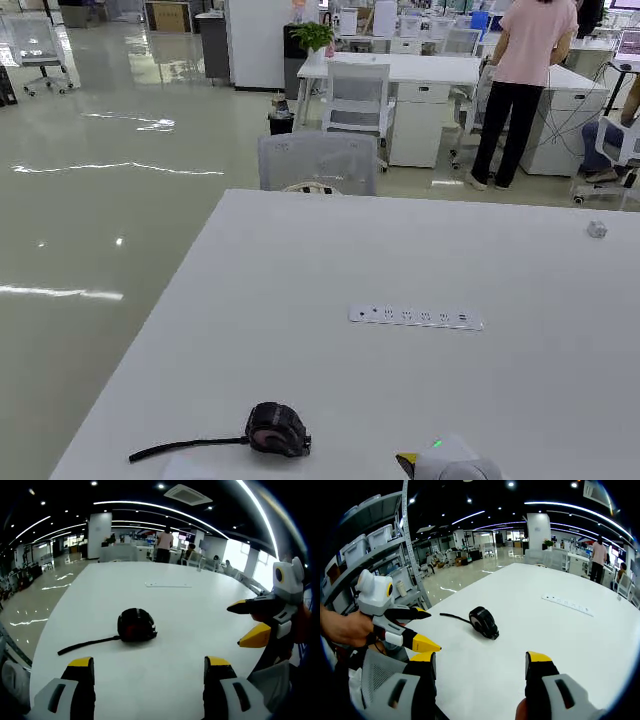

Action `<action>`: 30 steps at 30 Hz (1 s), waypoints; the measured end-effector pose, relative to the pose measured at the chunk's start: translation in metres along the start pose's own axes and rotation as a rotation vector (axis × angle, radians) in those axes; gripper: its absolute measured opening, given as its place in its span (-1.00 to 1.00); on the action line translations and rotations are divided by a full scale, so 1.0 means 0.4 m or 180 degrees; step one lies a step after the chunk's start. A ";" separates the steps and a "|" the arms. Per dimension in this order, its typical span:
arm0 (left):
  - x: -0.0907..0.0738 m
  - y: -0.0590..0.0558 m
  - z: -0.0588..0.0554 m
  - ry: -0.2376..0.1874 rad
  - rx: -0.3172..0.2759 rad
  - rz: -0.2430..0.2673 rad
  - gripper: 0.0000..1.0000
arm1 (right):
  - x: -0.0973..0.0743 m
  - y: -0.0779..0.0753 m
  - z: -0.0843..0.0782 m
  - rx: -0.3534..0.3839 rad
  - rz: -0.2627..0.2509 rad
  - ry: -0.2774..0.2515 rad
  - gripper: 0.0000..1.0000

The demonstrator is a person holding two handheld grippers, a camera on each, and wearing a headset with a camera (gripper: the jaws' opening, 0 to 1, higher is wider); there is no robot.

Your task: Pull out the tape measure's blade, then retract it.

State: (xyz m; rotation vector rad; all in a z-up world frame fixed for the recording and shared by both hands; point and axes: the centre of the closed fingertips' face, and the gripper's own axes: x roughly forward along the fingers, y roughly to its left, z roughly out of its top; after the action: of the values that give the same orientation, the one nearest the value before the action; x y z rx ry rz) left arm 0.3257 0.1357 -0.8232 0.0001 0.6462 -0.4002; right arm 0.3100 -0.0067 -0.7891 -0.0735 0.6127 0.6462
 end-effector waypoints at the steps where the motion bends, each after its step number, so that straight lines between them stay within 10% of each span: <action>1: -0.003 -0.001 -0.002 0.0005 0.0002 -0.0001 0.74 | -0.005 0.002 0.000 -0.0001 0.0000 0.0000 0.50; 30: -0.070 -0.008 -0.001 0.0017 -0.0053 0.0002 0.93 | -0.097 -0.025 -0.023 0.0235 -0.0226 0.0014 0.83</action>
State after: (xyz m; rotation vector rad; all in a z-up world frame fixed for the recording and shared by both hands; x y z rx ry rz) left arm 0.3041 0.1427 -0.8068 -0.0145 0.6549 -0.3942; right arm 0.2867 -0.0379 -0.7765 -0.0277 0.6348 0.5544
